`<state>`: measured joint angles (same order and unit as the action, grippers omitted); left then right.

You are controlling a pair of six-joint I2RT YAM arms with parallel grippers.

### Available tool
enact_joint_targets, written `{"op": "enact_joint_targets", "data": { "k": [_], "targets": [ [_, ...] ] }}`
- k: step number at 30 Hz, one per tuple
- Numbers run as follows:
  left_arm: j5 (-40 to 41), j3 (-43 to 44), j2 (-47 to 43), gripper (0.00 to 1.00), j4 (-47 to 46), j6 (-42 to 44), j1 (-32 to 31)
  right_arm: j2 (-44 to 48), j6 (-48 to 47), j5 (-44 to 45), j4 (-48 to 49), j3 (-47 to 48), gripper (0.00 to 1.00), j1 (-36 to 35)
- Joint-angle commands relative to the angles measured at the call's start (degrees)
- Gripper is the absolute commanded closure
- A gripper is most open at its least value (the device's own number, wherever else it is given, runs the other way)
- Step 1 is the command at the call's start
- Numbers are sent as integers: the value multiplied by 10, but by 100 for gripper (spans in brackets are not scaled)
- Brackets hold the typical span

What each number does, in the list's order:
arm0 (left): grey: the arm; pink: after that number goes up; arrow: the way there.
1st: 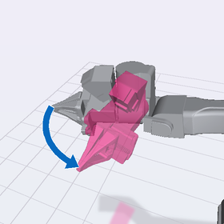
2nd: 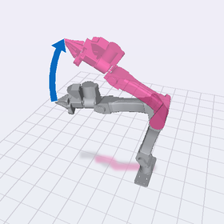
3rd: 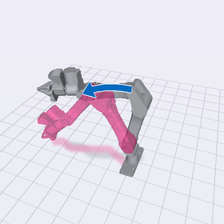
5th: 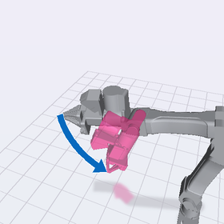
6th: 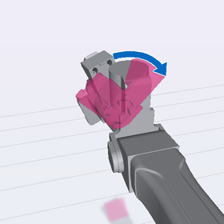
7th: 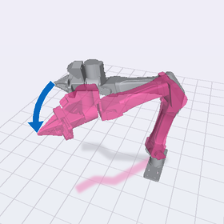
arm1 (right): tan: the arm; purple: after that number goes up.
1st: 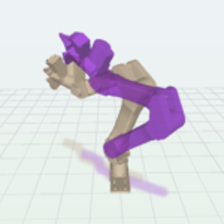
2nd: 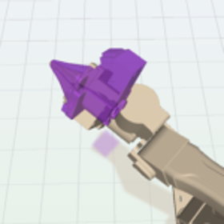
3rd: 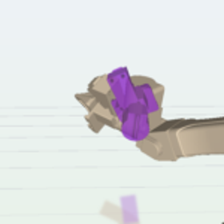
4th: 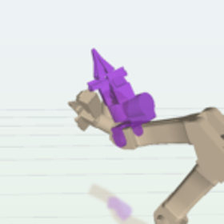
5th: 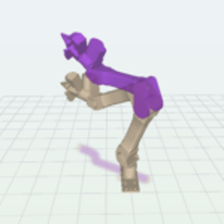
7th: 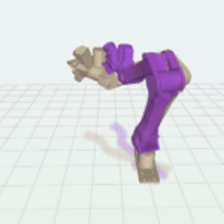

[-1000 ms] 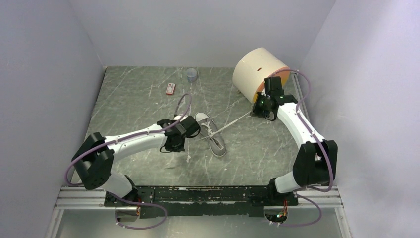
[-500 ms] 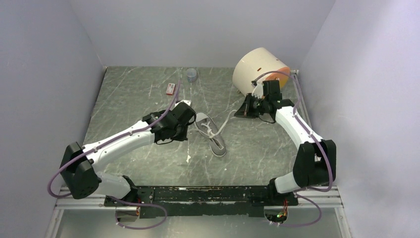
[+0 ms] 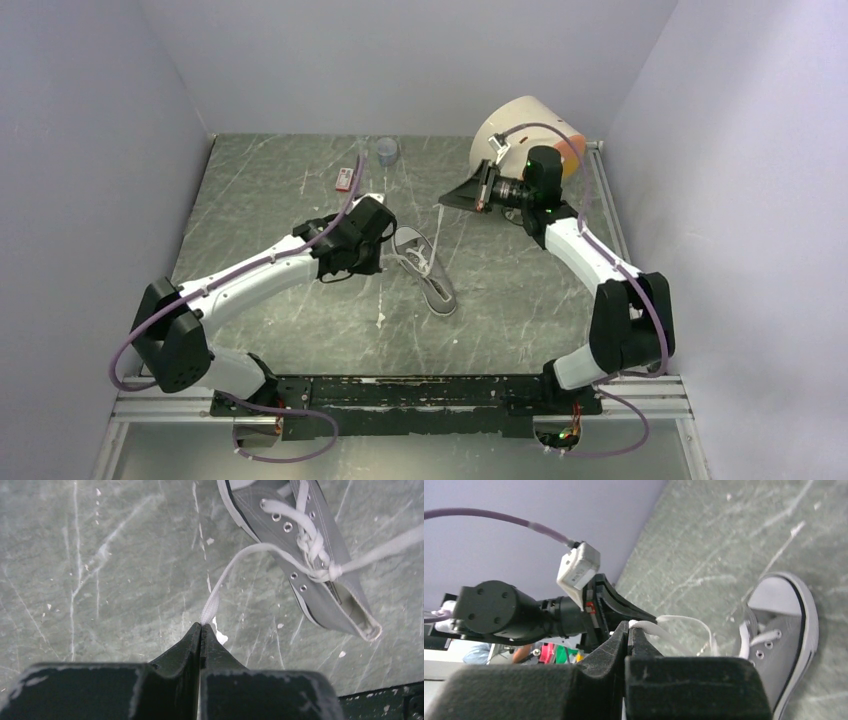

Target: Tie the shoes

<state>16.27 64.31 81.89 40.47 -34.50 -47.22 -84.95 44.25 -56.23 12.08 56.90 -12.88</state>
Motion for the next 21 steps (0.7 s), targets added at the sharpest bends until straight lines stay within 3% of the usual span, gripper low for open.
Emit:
{"op": "enact_joint_targets", "data": {
  "k": [1,11,17,21],
  "targets": [
    [29,28,-10,95,-24,-19,23,-26,76,-15,112,28,100,-1],
    [-6,54,35,95,-42,46,63,-91,150,-14,243,-7,100,-37],
    [-14,40,47,95,-70,49,67,-119,77,12,141,58,100,-103],
    [-15,14,48,95,-61,35,83,-113,25,83,32,80,100,-74]
  ]
}}
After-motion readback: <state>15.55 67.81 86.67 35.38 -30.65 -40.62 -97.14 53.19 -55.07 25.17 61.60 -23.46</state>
